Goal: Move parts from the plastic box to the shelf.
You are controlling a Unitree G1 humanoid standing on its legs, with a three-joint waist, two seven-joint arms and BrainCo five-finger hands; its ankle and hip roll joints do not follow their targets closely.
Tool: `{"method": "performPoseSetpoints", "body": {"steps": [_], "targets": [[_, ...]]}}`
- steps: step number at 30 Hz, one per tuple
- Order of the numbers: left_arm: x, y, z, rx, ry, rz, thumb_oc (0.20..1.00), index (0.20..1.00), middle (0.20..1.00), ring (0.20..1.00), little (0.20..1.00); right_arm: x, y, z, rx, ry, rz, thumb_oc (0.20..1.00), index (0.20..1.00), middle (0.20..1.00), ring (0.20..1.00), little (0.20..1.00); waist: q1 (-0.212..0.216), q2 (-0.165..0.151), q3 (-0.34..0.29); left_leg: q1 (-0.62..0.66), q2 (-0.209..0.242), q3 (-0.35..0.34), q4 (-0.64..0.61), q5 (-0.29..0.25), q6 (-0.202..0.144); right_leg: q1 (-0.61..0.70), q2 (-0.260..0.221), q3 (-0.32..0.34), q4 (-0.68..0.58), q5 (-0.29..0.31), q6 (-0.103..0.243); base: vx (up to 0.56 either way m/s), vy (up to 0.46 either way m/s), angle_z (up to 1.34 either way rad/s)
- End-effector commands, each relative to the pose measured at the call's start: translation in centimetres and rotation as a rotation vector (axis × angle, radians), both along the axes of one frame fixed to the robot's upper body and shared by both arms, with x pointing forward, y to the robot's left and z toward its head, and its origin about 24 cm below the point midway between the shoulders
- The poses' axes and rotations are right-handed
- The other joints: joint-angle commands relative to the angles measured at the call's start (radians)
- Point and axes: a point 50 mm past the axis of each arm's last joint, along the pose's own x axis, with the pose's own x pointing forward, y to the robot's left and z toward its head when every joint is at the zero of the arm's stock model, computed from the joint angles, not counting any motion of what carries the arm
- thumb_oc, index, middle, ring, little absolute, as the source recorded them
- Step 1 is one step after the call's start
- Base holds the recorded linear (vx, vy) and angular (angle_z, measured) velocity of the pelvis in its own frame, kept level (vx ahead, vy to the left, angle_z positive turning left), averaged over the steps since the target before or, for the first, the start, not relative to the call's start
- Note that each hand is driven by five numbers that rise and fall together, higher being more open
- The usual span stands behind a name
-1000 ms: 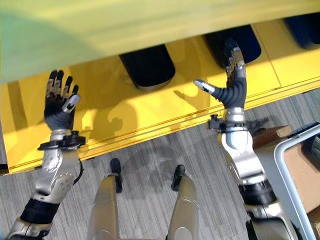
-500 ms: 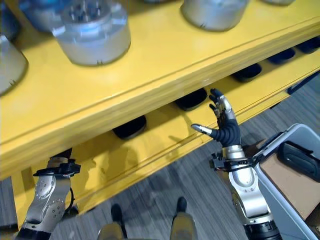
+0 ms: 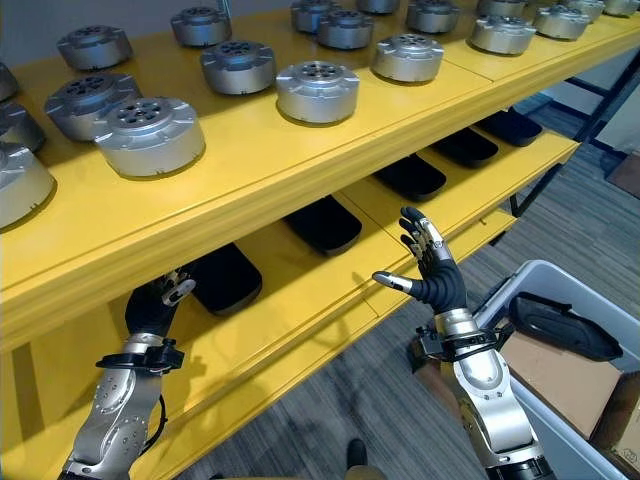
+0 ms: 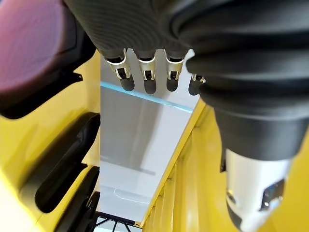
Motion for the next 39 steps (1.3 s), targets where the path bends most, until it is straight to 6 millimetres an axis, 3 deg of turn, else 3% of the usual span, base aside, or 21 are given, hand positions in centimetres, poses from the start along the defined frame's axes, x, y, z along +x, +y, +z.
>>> {"method": "performPoseSetpoints", "body": {"steps": [1,2,3,4,6,9,13,22,25,27,28,29,30,31,32,33,34,37,38,39], "targets": [[0.7,0.0,1.5,0.048,-0.085,-0.025,1.0,1.0,1.0,1.0,1.0,-0.5,0.6,2.8,0.035,-0.146,0.034,1.0,1.0,1.0,1.0,1.0,-0.004,-0.057,0.047,-0.062,-0.096,-0.056,0.075,0.062,-0.087,0.032,0.034,0.001,0.023,-0.064,-0.046,0.03,-0.095,0.18],[0.7,0.0,1.3,0.048,-0.079,-0.021,1.0,1.0,1.0,1.0,1.0,-0.5,0.9,2.6,0.047,-0.139,0.042,1.0,1.0,1.0,1.0,1.0,0.013,-0.063,0.053,-0.082,-0.177,-0.119,0.078,-0.008,-0.053,0.028,0.025,0.012,0.018,-0.057,-0.04,0.02,-0.047,0.17],[0.7,0.0,1.3,0.049,-0.079,-0.021,1.0,1.0,1.0,1.0,1.0,-0.5,0.9,2.6,0.048,-0.14,0.042,1.0,1.0,1.0,1.0,1.0,0.011,-0.064,0.05,-0.088,-0.179,-0.12,0.082,-0.009,-0.051,0.025,0.022,0.011,0.017,-0.055,-0.038,0.06,0.0,-0.37],[0.2,0.1,0.9,0.05,-0.06,-0.019,1.0,1.0,1.0,1.0,1.0,-0.6,1.4,2.1,0.072,-0.119,0.075,1.0,1.0,1.0,1.0,1.0,0.036,-0.07,0.054,-0.113,-0.307,-0.209,0.056,-0.071,-0.008,0.021,0.026,0.029,0.023,-0.043,-0.029,0.09,-0.02,-0.51],[-0.1,0.1,0.6,0.054,-0.046,-0.025,1.0,1.0,1.0,1.0,1.0,-0.6,1.8,1.4,0.095,-0.077,0.105,1.0,1.0,1.0,1.0,1.0,0.054,-0.07,0.055,-0.132,-0.397,-0.283,0.031,-0.069,0.021,0.019,0.046,0.047,0.031,-0.037,-0.028,0.11,-0.047,-0.66],[-0.3,0.6,1.0,0.069,-0.064,-0.002,1.0,1.0,1.0,1.0,1.0,0.4,3.3,1.3,0.115,-0.069,0.159,1.0,1.0,1.0,1.0,1.0,0.1,-0.067,0.061,-0.179,-0.503,-0.476,0.02,-0.026,0.026,0.015,0.095,0.128,0.031,-0.035,-0.035,0.08,-0.025,-0.93],[-1.1,0.8,0.9,0.074,-0.052,-0.04,1.0,1.0,1.0,1.0,1.0,0.2,3.3,0.8,0.129,-0.04,0.185,1.0,1.0,1.0,1.0,1.0,0.095,-0.062,0.009,-0.103,-0.478,-0.454,-0.087,-0.009,0.052,0.02,0.113,0.155,-0.008,-0.03,-0.035,0.12,0.065,-0.62],[-1.5,1.4,0.6,0.063,-0.03,-0.013,1.0,1.0,1.0,1.0,1.0,0.4,4.5,0.4,0.142,0.001,0.24,1.0,1.0,1.0,1.0,1.0,0.105,-0.08,-0.001,-0.049,-0.477,-0.379,-0.087,-0.057,0.089,0.034,0.11,0.228,0.002,-0.015,-0.016,0.07,0.057,-0.26],[-1.2,1.3,1.1,0.071,-0.049,-0.015,1.0,1.0,1.0,1.0,1.0,0.4,4.9,0.4,0.14,0.001,0.258,1.0,1.0,1.0,1.0,1.0,0.11,-0.079,0.017,-0.036,-0.472,-0.348,-0.056,-0.088,0.104,-0.009,0.121,0.239,0.13,-0.042,-0.012,0.0,0.062,-0.59],[-0.7,1.4,1.7,0.101,-0.073,-0.003,1.0,1.0,1.0,1.0,1.0,0.7,5.8,0.9,0.13,-0.02,0.288,1.0,1.0,1.0,1.0,1.0,0.101,-0.078,0.056,-0.027,-0.457,-0.317,-0.021,-0.109,0.114,-0.097,0.131,0.207,0.315,-0.041,0.046,-0.06,0.024,-1.08],[-0.6,1.6,2.1,0.111,-0.088,0.009,1.0,1.0,1.0,1.0,1.0,0.8,6.3,1.0,0.132,-0.022,0.303,1.0,1.0,1.0,1.0,1.0,0.099,-0.065,0.066,-0.006,-0.442,-0.298,-0.016,-0.125,0.119,-0.14,0.081,0.151,0.394,-0.03,0.073,-0.01,0.002,-1.13],[-0.5,1.6,2.2,0.11,-0.091,0.009,1.0,1.0,1.0,1.0,1.0,0.9,6.6,1.1,0.13,-0.027,0.31,1.0,1.0,1.0,1.0,1.0,0.099,-0.057,0.069,0.007,-0.434,-0.292,-0.021,-0.13,0.119,-0.148,0.039,0.13,0.39,-0.021,0.074,0.06,-0.082,-0.83],[-0.6,1.5,2.5,0.089,-0.104,0.001,1.0,1.0,1.0,1.0,1.0,1.2,6.8,1.1,0.137,-0.023,0.313,1.0,1.0,1.0,1.0,1.0,0.111,-0.023,0.067,0.034,-0.4,-0.277,-0.031,-0.149,0.109,-0.155,-0.124,0.062,0.29,0.026,0.041,0.08,-0.125,-0.56],[-0.7,1.5,2.6,0.088,-0.112,-0.003,1.0,1.0,1.0,1.0,1.0,1.2,6.8,1.0,0.132,-0.021,0.305,1.0,1.0,1.0,1.0,1.0,0.109,-0.016,0.07,0.047,-0.394,-0.275,-0.032,-0.16,0.107,-0.153,-0.172,0.043,0.249,0.065,0.048,0.13,-0.199,-0.2],[-0.7,1.6,3.0,0.097,-0.131,0.006,1.0,1.0,1.0,1.0,1.0,1.4,6.8,0.9,0.122,-0.02,0.284,1.0,1.0,1.0,1.0,1.0,0.103,-0.016,0.066,0.071,-0.394,-0.274,-0.038,-0.173,0.099,-0.154,-0.243,0.045,0.158,0.144,0.075,0.15,-0.264,-0.23],[-0.6,1.7,3.4,0.107,-0.153,0.015,1.0,1.0,1.0,1.0,1.0,1.5,6.7,0.9,0.118,-0.026,0.27,1.0,1.0,1.0,1.0,1.0,0.101,-0.031,0.055,0.097,-0.392,-0.268,-0.046,-0.19,0.086,-0.154,-0.278,0.04,0.103,0.2,0.105,0.13,-0.23,-0.43],[-0.6,1.7,3.5,0.107,-0.153,0.015,1.0,1.0,1.0,1.0,1.0,1.5,6.7,0.9,0.118,-0.026,0.27,1.0,1.0,1.0,1.0,1.0,0.101,-0.031,0.057,0.099,-0.392,-0.268,-0.047,-0.189,0.086,-0.151,-0.278,0.039,0.098,0.202,0.106,0.13,-0.246,-0.6],[-0.4,1.5,3.5,0.089,-0.162,0.026,1.0,1.0,1.0,1.0,1.0,1.4,6.5,0.5,0.109,-0.003,0.267,1.0,1.0,1.0,1.0,1.0,0.114,-0.083,0.007,0.135,-0.389,-0.251,-0.079,-0.204,0.052,-0.068,-0.281,-0.028,0.021,0.217,0.149,0.15,-0.306,-0.12],[-0.3,1.3,3.4,0.075,-0.159,0.027,1.0,1.0,1.0,1.0,1.0,1.4,6.4,0.4,0.109,0.002,0.265,1.0,1.0,1.0,1.0,1.0,0.11,-0.083,0.0,0.132,-0.372,-0.252,-0.084,-0.199,0.038,-0.057,-0.265,-0.034,0.016,0.199,0.146,0.1,-0.517,-0.05],[-0.1,0.9,3.3,0.033,-0.16,0.021,1.0,1.0,1.0,1.0,1.0,1.3,6.2,0.6,0.097,-0.008,0.266,1.0,1.0,1.0,1.0,1.0,0.101,-0.068,-0.002,0.126,-0.317,-0.249,-0.083,-0.184,0.011,-0.055,-0.234,-0.059,0.051,0.151,0.124,0.09,-0.501,-0.32]]}}
